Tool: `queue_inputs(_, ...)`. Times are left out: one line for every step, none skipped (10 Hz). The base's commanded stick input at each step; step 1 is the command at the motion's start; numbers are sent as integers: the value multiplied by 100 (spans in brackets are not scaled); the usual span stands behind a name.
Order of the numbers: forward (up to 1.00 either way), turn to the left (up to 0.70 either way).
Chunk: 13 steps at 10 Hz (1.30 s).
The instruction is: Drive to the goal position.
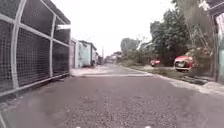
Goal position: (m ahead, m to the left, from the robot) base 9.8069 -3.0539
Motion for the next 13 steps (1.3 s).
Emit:
queue_inputs(85,0)
queue_inputs(85,22)
queue_inputs(85,0)
queue_inputs(85,0)
queue_inputs(85,0)
queue_inputs(85,0)
queue_inputs(85,0)
queue_inputs(85,0)
queue_inputs(85,0)
queue_inputs(85,0)
queue_inputs(85,0)
queue_inputs(85,0)
queue_inputs(85,0)
